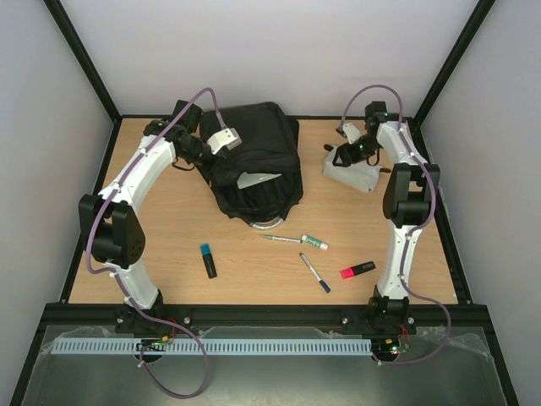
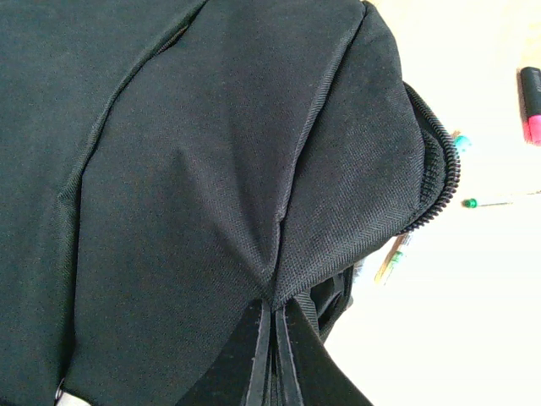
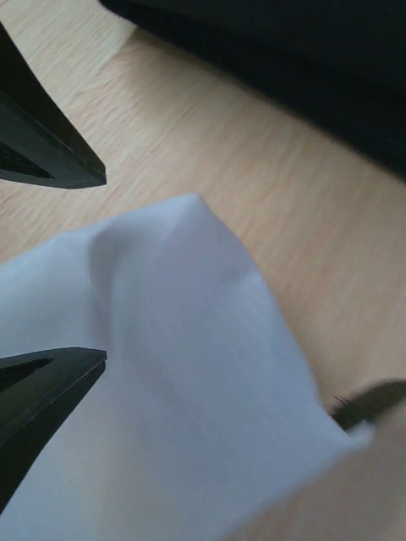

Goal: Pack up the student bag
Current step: Adjust the stationery at the center of the board, then pick up the stationery from the center of the board, then place the stationery at the center of the board, then pick up the stationery from the center of the board.

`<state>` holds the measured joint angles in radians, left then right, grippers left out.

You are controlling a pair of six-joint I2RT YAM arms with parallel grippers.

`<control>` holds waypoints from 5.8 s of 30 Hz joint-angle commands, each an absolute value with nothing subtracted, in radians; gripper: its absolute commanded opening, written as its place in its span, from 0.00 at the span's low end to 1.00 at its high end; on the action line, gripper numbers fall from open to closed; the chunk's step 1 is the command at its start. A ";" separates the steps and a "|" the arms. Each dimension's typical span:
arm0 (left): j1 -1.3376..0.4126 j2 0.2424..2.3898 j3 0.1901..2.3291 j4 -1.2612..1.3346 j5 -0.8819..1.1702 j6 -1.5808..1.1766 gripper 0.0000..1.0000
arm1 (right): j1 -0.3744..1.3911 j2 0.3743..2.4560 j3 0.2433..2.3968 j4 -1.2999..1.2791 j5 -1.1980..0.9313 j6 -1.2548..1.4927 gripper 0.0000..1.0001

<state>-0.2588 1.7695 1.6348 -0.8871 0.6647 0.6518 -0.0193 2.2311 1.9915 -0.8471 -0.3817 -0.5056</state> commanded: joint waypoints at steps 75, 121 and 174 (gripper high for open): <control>-0.280 1.723 1.599 -0.905 0.696 0.678 0.03 | 0.124 2.374 2.040 -1.078 -0.208 -0.526 0.17; -0.287 1.766 1.644 -0.903 0.677 0.673 0.03 | 0.298 1.676 1.240 -0.739 -0.429 -0.594 0.32; -0.292 1.859 1.741 -0.873 0.724 0.595 0.02 | 0.519 2.065 1.588 -0.980 -0.067 -1.400 1.00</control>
<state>-0.2878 1.8656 1.7065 -0.8928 0.6739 0.5949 0.5175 2.0777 1.6245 -0.9619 -0.1013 -1.4040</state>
